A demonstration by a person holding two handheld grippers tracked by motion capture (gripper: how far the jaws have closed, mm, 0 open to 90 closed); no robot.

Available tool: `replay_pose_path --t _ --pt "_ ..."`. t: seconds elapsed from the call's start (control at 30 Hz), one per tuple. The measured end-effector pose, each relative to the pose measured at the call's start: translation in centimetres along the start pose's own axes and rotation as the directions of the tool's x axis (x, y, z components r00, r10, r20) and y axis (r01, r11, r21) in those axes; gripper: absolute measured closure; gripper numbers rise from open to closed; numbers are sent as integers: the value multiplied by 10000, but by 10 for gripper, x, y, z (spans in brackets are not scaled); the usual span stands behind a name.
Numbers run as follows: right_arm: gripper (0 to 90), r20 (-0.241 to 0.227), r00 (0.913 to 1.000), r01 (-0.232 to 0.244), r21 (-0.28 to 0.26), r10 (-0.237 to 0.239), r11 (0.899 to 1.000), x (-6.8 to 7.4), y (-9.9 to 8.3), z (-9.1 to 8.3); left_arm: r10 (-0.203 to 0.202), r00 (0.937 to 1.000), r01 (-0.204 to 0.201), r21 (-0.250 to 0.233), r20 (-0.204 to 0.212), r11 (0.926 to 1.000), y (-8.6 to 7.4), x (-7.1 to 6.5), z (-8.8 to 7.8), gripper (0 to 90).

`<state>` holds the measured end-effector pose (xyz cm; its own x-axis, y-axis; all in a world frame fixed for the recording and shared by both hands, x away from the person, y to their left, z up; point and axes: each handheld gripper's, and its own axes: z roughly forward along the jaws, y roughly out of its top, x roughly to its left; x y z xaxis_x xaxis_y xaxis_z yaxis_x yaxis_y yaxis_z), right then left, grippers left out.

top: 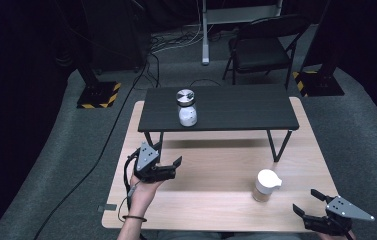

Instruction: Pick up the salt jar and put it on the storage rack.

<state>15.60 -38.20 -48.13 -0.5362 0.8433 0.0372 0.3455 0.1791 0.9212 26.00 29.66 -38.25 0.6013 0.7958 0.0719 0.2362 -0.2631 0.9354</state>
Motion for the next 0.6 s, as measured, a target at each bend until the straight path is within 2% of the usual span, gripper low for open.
replay_pose_path --t 0.27,0.33,0.47,0.6 --pt "123 -5 10000 14 18 -14 10000 1 0 1 -125 9999 125 301 13 9995 -39 -1 -12 128" --pt "123 11 10000 12 11 -12 10000 1 0 1 -117 9999 117 345 9 9993 -41 -1 -13 128" --pt "123 26 10000 0 -1 0 10000 1 0 0 -197 9997 192 467 119 9987 -57 -2 -17 129" --pt "123 14 10000 4 12 -4 10000 1 0 1 -113 9999 109 628 57 9980 -64 -6 -18 129"
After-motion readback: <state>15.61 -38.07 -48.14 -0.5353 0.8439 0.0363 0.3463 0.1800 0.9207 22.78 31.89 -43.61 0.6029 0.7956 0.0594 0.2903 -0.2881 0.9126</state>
